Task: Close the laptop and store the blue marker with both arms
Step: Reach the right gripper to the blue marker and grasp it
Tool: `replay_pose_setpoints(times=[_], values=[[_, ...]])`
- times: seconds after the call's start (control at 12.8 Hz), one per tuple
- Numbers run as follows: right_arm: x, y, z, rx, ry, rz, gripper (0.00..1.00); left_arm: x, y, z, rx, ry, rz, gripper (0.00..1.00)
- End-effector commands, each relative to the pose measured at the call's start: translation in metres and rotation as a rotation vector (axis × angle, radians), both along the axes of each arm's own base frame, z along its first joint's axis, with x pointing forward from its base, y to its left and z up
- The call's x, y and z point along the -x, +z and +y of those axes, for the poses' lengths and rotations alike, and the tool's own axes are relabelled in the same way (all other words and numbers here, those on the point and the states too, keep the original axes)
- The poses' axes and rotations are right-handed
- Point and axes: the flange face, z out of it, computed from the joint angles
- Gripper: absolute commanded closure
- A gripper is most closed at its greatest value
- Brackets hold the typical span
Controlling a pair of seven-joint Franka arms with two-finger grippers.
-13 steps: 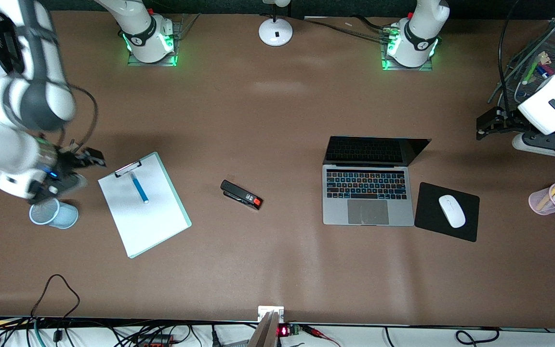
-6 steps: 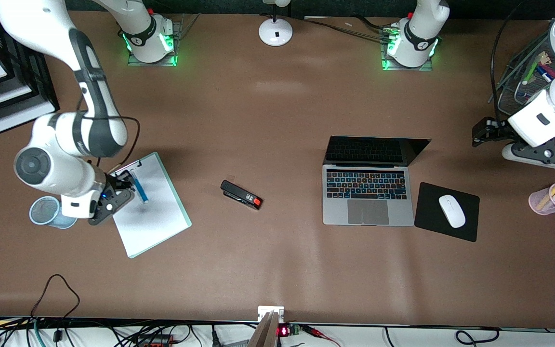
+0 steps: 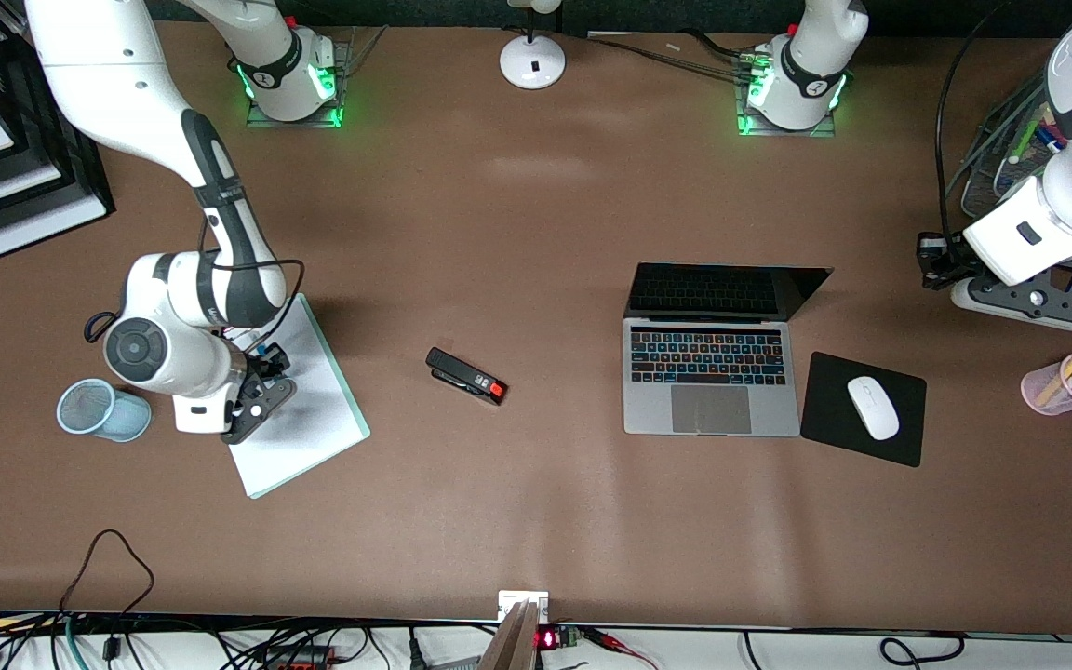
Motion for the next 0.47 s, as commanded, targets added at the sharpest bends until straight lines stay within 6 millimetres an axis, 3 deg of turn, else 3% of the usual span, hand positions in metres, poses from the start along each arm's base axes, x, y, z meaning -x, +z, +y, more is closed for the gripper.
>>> replay_pose_setpoints(times=[0.0, 0.39], values=[[-0.004, -0.011, 0.001, -0.003, 0.018, 0.001, 0.54, -0.001, 0.005, -0.005, 0.022, -0.003, 0.026, 1.0], [-0.005, -0.025, 0.0, 0.002, 0.018, -0.003, 0.59, 0.014, -0.005, -0.022, 0.15, 0.106, 0.155, 1.0]])
